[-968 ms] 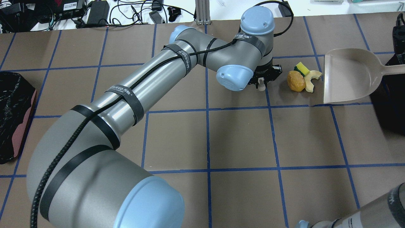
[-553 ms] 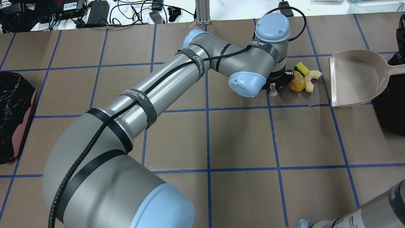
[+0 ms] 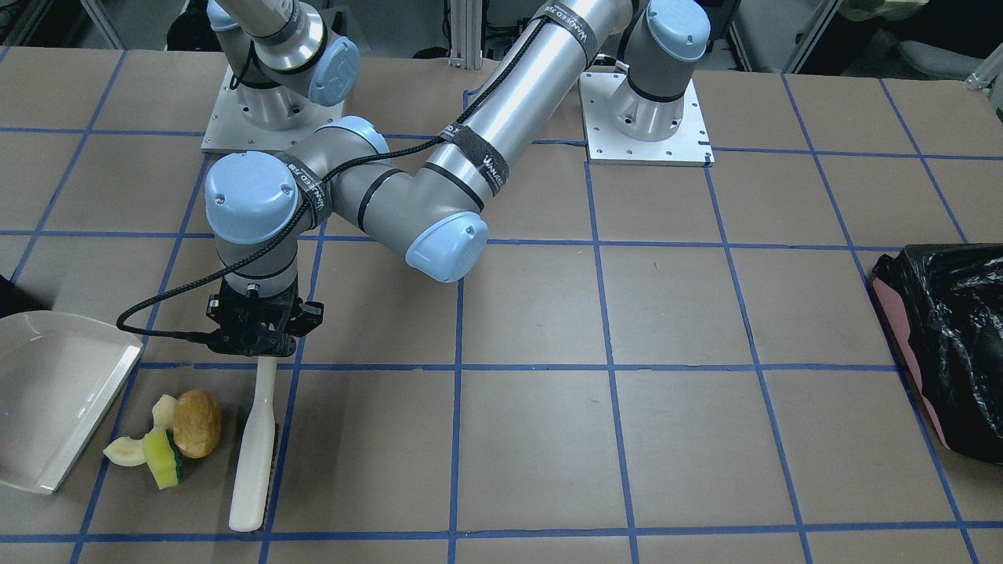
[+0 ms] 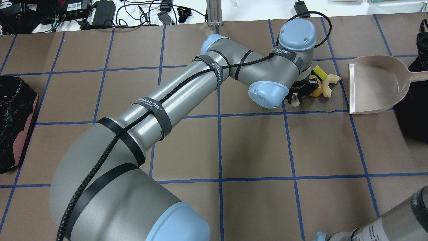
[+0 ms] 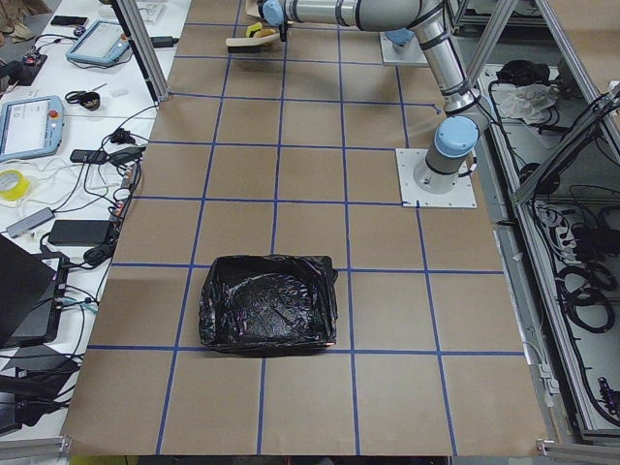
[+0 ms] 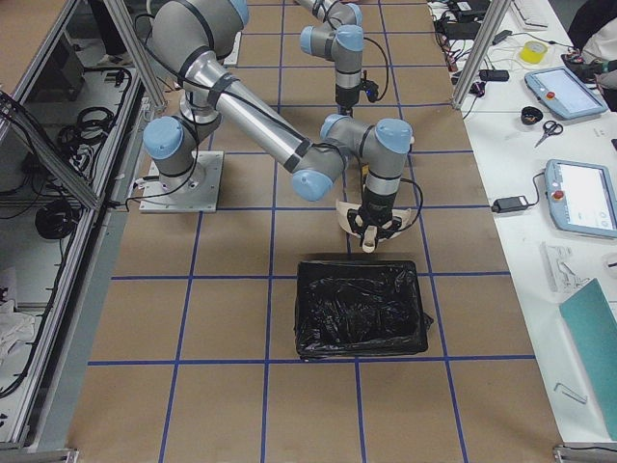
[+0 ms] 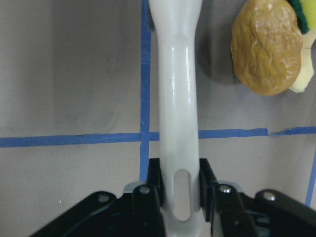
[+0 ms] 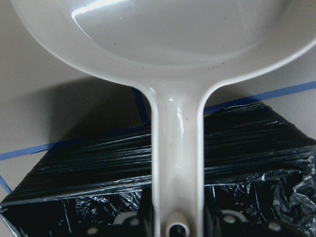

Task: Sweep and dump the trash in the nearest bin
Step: 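Sweep the bread roll and sponge toward the dustpan with the left-held brush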

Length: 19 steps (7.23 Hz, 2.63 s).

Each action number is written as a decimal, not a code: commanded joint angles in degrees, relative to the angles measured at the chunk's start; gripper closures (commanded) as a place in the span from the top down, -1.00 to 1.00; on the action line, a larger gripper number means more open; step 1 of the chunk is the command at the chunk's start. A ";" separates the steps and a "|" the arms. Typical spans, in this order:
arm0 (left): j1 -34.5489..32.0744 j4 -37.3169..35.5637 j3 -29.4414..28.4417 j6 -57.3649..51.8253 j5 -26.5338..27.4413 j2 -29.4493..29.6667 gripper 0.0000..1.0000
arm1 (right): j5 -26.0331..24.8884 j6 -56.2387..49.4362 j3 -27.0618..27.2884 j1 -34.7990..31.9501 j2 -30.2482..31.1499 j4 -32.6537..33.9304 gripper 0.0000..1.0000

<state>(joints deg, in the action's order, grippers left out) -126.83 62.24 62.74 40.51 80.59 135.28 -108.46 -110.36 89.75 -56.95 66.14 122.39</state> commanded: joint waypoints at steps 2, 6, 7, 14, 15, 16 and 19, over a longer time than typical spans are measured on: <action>-1.66 -0.45 0.01 1.76 0.01 -0.02 -1.00 | 0.61 2.68 0.16 -0.01 -1.18 -0.04 -1.00; -2.01 -0.45 0.37 4.56 0.19 0.34 -1.00 | 2.10 2.52 -0.02 -0.62 -1.71 -0.31 -1.00; -2.28 -0.45 0.37 5.97 0.19 0.42 -1.00 | 3.24 1.99 -0.19 -0.62 -1.71 -0.83 -1.00; -6.14 -11.00 -2.86 13.89 -0.43 5.07 -1.00 | 8.44 -3.73 0.24 -0.71 -2.85 -1.19 -1.00; -6.32 -11.09 -6.02 15.90 -2.61 6.39 -1.00 | 8.44 -3.73 -0.10 -0.71 -2.77 -1.19 -1.00; -6.67 -11.09 -8.83 16.61 -3.06 7.88 -1.00 | 8.44 -3.73 -0.11 -0.71 -2.85 -1.19 -1.00; -9.39 -11.53 -13.33 20.91 -4.46 10.96 -1.00 | 8.53 -3.46 0.16 -0.71 -3.03 -1.19 -1.00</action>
<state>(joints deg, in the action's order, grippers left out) -135.23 50.85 51.57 59.31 77.15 145.23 -99.94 -113.92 89.86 -57.63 63.23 121.20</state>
